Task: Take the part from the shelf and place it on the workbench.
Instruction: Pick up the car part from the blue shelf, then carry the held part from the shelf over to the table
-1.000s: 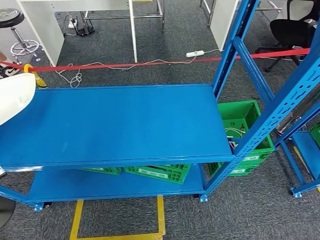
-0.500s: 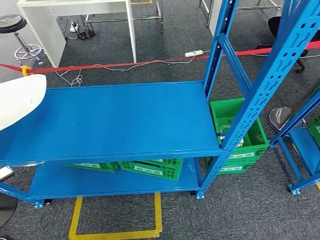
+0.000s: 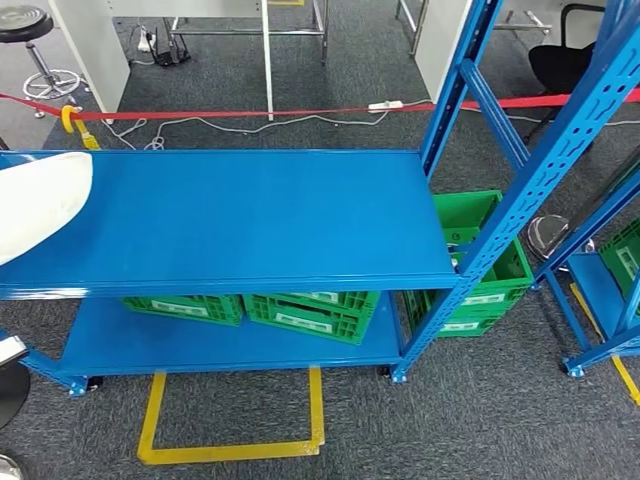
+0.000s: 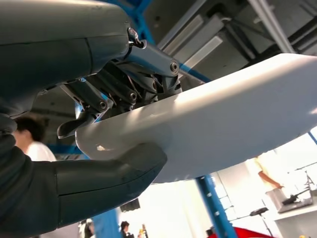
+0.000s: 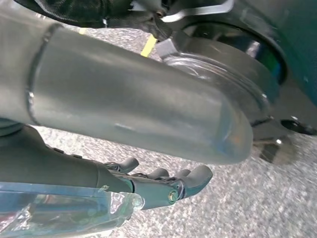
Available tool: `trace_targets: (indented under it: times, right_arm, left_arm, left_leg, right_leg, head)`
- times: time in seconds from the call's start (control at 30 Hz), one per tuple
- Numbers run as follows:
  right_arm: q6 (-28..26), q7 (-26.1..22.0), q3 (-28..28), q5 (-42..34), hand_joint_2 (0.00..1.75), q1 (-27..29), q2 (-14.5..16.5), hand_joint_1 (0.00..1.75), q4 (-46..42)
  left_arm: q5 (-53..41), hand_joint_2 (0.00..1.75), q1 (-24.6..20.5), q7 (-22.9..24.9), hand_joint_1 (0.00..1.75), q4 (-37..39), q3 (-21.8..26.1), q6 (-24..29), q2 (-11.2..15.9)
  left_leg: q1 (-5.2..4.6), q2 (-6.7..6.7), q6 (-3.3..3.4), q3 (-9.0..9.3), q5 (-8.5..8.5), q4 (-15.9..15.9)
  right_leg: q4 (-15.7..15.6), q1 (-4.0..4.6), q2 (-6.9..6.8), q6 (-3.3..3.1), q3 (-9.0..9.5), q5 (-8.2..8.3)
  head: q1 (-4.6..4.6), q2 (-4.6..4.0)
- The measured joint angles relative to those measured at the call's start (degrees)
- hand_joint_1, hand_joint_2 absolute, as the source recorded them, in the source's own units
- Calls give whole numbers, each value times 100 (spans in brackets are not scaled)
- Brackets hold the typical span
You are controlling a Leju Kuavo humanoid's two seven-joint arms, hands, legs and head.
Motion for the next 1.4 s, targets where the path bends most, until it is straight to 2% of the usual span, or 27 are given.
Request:
trace_targets:
  times: [0.1, 0.13, 0.17, 0.23, 0.3, 0.33, 0.37, 0.47, 0.53, 0.6, 0.63, 0.67, 0.7, 0.73, 0.8, 0.87, 0.9, 0.97, 1.03, 1.1, 1.13, 1.17, 1.2, 1.23, 1.3, 1.33, 1.4]
  right_arm:
    - [5, 0, 2, -7, 0, -10, 8, 0, 2]
    - [10, 1, 2, -9, 0, -11, 13, 0, 3]
    - [15, 2, 2, -13, 0, -12, 17, 0, 3]
    - [26, 4, 2, -18, 0, -16, 24, 0, 4]
    - [36, 8, 0, -16, 0, -30, 14, 0, 8]
    - [41, 11, -1, -14, 0, -43, 4, 0, 14]
    - [43, 15, -3, -14, 0, -56, -5, 0, 21]
    - [49, 25, -7, -17, 0, -66, -5, 0, 37]
    - [54, 27, -5, -14, 0, -60, 3, 0, 42]
    - [56, 29, -5, -7, 0, -61, 13, 0, 46]
    - [57, 31, -5, -4, 0, -59, 18, 0, 48]
    - [58, 31, -5, -1, 0, -59, 22, 0, 49]
    - [59, 33, -5, 5, 0, -60, 26, 0, 51]
    - [60, 35, -5, 15, 0, -60, 30, 0, 52]
    - [60, 48, -5, 42, 0, -59, 28, 0, 55]
    - [61, 60, -5, 66, 0, -57, 23, 0, 60]
    - [61, 62, -6, 74, 0, -56, 20, 0, 63]
    - [60, 63, -4, 86, 0, -46, 19, 0, 71]
    - [63, 63, -1, 104, 0, -24, 19, 0, 78]
    - [67, 63, -1, 135, 0, -14, 24, 0, 81]
    - [67, 63, -1, 150, 0, -14, 28, 0, 83]
    - [68, 63, -1, 162, 0, -17, 33, 0, 84]
    - [69, 63, -1, 169, 0, -21, 38, 0, 85]
    - [70, 63, -1, 173, 0, -23, 42, 0, 85]
    - [71, 63, -2, 175, 0, -31, 41, 0, 86]
    - [72, 61, -2, 178, 0, -40, 36, 0, 86]
    - [75, 59, -3, 181, 0, -57, 24, 0, 88]
  left_arm:
    - [13, 175, -4, 0, 175, -2, -4, 3, 33]
    - [21, 175, -4, 0, 175, -2, -12, 3, 35]
    - [28, 175, -4, 0, 175, -2, -20, 3, 35]
    - [42, 175, -6, 0, 175, -2, -31, 3, 38]
    - [49, 175, -20, 0, 175, -2, -36, 5, 43]
    - [52, 175, -31, 0, 175, -2, -45, 8, 43]
    - [54, 175, -41, -1, 175, -2, -55, 10, 45]
    - [56, 175, -52, -5, 175, -2, -78, 15, 64]
    - [63, 175, -68, -7, 175, -3, -79, 17, 91]
    - [71, 175, -87, -9, 175, -3, -89, 18, 109]
    - [73, 175, -89, -13, 175, -2, -101, 18, 109]
    - [74, 175, -88, -16, 175, -2, -112, 18, 109]
    - [76, 175, -88, -20, 175, -1, -121, 18, 110]
    - [84, 175, -90, -23, 175, -1, -125, 18, 112]
    - [101, 175, -107, -24, 175, -2, -125, 18, 116]
    - [115, 175, -128, -27, 175, -4, -127, 17, 125]
    - [121, 175, -134, -29, 175, -4, -130, 16, 127]
    - [131, 175, -133, -36, 175, -4, -144, 11, 130]
    - [152, 175, -127, -39, 175, -4, -155, 3, 137]
    - [180, 175, -109, -38, 175, -5, -144, -1, 162]
    - [189, 175, -100, -37, 175, -5, -138, -2, 174]
    - [193, 175, -92, -37, 175, -5, -136, -2, 183]
    - [195, 175, -82, -37, 175, -5, -134, -2, 189]
    - [196, 175, -70, -37, 175, -5, -133, -2, 196]
    - [196, 175, -55, -36, 175, -7, -124, -2, 216]
    - [197, 175, -56, -34, 175, -8, -118, -2, 229]
    - [201, 175, -56, -31, 175, -11, -112, -2, 245]
  left_leg:
    - [-92, 6, 130, -191, 136, 2]
    - [-137, 7, 157, -248, 180, 3]
    - [-189, 7, 187, -304, 223, 4]
    - [-295, 5, 240, -403, 304, 5]
    - [-371, 2, 280, -467, 377, 4]
    - [-394, 3, 285, -491, 422, 4]
    - [-401, 8, 284, -511, 469, 3]
    - [-402, 22, 225, -575, 566, -2]
    - [-404, 17, 168, -683, 265, 236]
    - [-387, 14, 108, -884, -299, 906]
    - [-374, 15, 78, -966, -488, 1274]
    - [-361, 16, 50, -990, -546, 1527]
    - [-346, 17, 23, -931, -477, 1601]
    - [-329, 18, -6, -780, -328, 1482]
    - [-278, 19, -84, -231, -84, 783]
    - [-250, -4, -74, 213, -114, 100]
    - [-251, -18, -39, 282, -161, -52]
    - [-236, -16, 62, 195, -154, -67]
    - [-215, 3, 171, 77, -69, -51]
    - [-220, 10, 234, -50, 40, -50]
    - [-227, 12, 240, -120, 97, -47]
    - [-239, 13, 243, -193, 155, -45]
    - [-255, 13, 247, -264, 212, -43]
    - [-277, 11, 252, -334, 269, -42]
    - [-318, 4, 262, -445, 377, -43]
    - [-332, 1, 258, -482, 426, -43]
    - [-319, 6, 216, -518, 524, -58]
  right_leg:
    - [1120, 23, -17, -31, -362, -821]
    - [1439, 45, -17, -65, -422, -975]
    - [1591, 82, -16, -121, -396, -1019]
    - [1312, 193, -10, -302, -66, -845]
    - [504, 372, -1, -580, 547, -652]
    - [119, 442, -11, -676, 823, -614]
    - [-139, 497, -17, -717, 992, -602]
    - [-344, 501, -38, -646, 995, -486]
    - [-408, 455, -56, -631, 923, -343]
    - [-406, 418, -64, -624, 781, -213]
    - [-397, 405, -66, -616, 693, -148]
    - [-385, 393, -68, -607, 604, -84]
    - [-370, 380, -69, -595, 515, -24]
    - [-353, 364, -71, -575, 428, 30]
    - [-289, 348, -69, -512, 271, 114]
    - [-212, 364, -60, -450, 146, 199]
    - [-188, 377, -55, -428, 93, 245]
    - [-156, 377, -34, -383, -4, 289]
    - [107, 351, -17, -291, -142, -5]
    - [776, 301, -20, -189, -327, -568]
    - [1151, 279, -24, -163, -401, -783]
    - [1417, 266, -25, -159, -417, -878]
    - [1513, 264, -26, -176, -349, -848]
    - [1399, 271, -24, -214, -176, -719]
    - [661, 321, -11, -367, 413, -482]
    - [204, 347, -8, -442, 733, -478]
    - [-328, 397, 2, -510, 1044, -562]
  head:
    - [32, 0]
    - [34, 0]
    - [33, 0]
    - [33, 0]
    - [33, 0]
    - [36, 0]
    - [45, 0]
    - [65, 0]
    - [55, 0]
    - [43, 0]
    - [42, 0]
    - [42, 0]
    - [41, 0]
    - [42, 0]
    - [36, 0]
    - [37, 0]
    - [37, 0]
    - [39, 0]
    - [48, 0]
    - [64, 0]
    - [67, 0]
    - [69, 0]
    - [69, 0]
    - [72, 0]
    - [67, 0]
    - [66, 0]
    - [70, 0]
